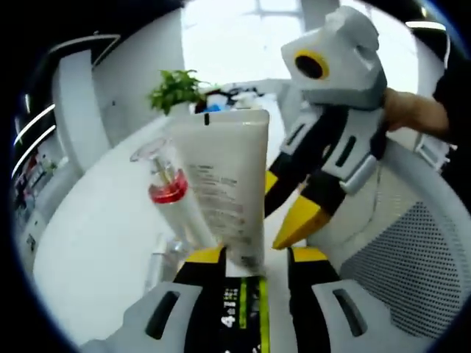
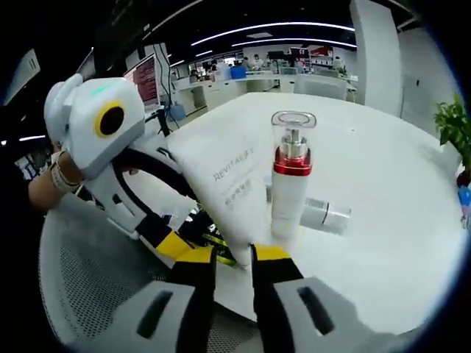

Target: Arrange the skincare products in the storage area until every visible bottle or jar stands upright without overlapping.

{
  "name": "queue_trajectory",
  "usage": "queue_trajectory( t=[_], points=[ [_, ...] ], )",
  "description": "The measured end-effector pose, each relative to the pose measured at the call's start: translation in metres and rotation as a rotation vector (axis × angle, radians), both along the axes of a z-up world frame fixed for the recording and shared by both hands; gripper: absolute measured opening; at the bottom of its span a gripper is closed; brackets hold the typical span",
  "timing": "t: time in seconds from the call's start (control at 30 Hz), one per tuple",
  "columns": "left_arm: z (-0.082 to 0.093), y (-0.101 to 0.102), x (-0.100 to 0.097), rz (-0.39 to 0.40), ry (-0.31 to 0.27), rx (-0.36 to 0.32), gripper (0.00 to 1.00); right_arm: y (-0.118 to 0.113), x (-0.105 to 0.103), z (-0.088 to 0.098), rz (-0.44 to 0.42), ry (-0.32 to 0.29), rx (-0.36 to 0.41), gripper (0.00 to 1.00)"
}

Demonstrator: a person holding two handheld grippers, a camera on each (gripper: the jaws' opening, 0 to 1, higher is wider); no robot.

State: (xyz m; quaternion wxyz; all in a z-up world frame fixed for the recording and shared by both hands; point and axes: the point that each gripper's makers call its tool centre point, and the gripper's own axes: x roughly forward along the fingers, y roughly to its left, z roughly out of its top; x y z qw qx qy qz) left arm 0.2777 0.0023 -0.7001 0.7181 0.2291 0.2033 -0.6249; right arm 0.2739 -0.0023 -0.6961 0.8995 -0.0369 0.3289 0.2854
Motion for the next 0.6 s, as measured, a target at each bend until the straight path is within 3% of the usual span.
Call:
queue_trajectory(
  t=[0.3, 0.6],
  points=[
    [-0.009, 0.001, 0.007, 0.015, -0.019, 0.025, 0.3, 0.006, 0.003, -0.007, 0.038, -0.005, -0.015, 0.11],
    [-0.012, 0.0, 0.015, 0.048, -0.047, 0.026, 0.24, 0.005, 0.008, -0.01, 0.012, -0.007, -0.004, 0.04]
  ],
)
